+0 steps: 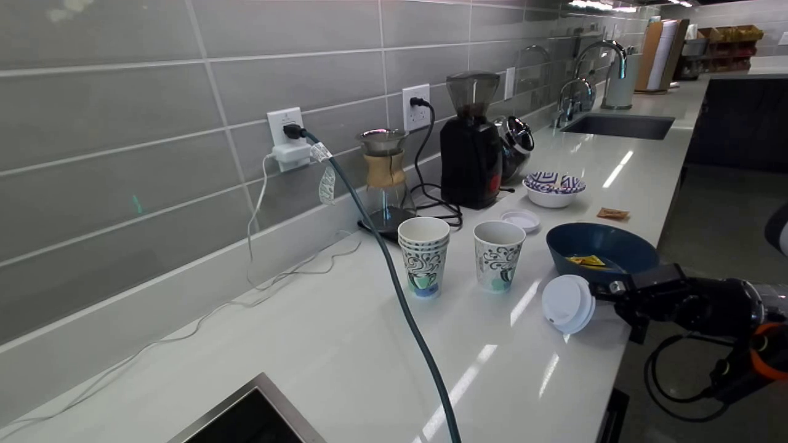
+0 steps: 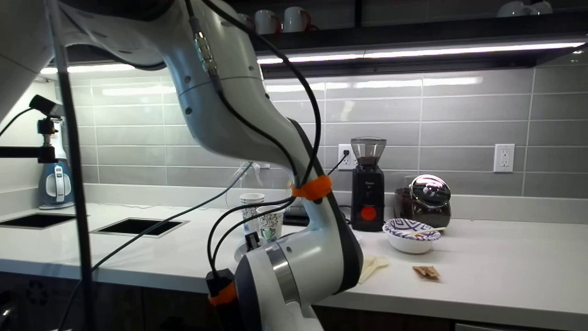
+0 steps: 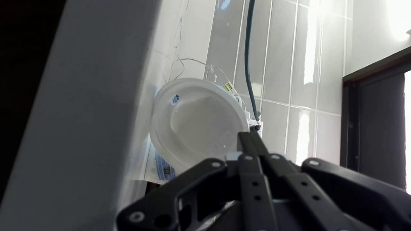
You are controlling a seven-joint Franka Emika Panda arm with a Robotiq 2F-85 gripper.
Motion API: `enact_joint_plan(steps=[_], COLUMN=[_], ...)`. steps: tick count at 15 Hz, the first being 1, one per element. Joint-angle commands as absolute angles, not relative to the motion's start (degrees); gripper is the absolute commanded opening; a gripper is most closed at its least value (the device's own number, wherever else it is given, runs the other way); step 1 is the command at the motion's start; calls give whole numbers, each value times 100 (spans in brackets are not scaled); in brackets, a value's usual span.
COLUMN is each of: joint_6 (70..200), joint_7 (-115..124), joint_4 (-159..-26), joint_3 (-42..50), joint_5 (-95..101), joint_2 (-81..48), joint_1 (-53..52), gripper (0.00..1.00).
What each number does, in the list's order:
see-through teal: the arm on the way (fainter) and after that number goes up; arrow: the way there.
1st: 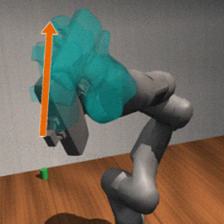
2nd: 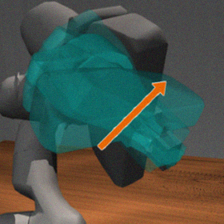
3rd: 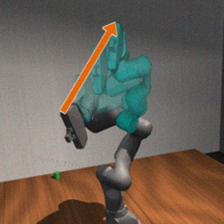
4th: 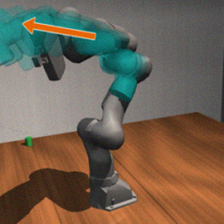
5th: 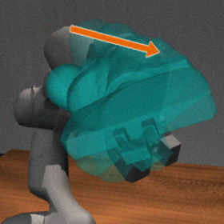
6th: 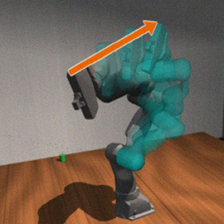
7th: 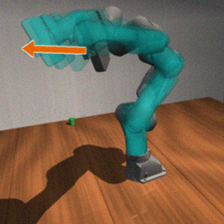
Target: Remove the lid from the cup and put the lid upside down
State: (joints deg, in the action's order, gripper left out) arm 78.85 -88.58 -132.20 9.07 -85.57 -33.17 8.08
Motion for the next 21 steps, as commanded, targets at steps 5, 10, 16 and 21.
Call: enact_joint_plan(steps=[5,10,16,21], joint_6=[7867,7867,7962,7996], joint_7=[-8857,-8857,-8840,-8847], joint_4=[-13211,-13211,-13191,-13219], joint_3=[930,930,924,951], joint_5=[-8558,-8558,-8594,-8630], joint_2=[-3325,-3325,-3344,-3322], joint_1=[789,789,747,773], gripper=[1,1,0,49])
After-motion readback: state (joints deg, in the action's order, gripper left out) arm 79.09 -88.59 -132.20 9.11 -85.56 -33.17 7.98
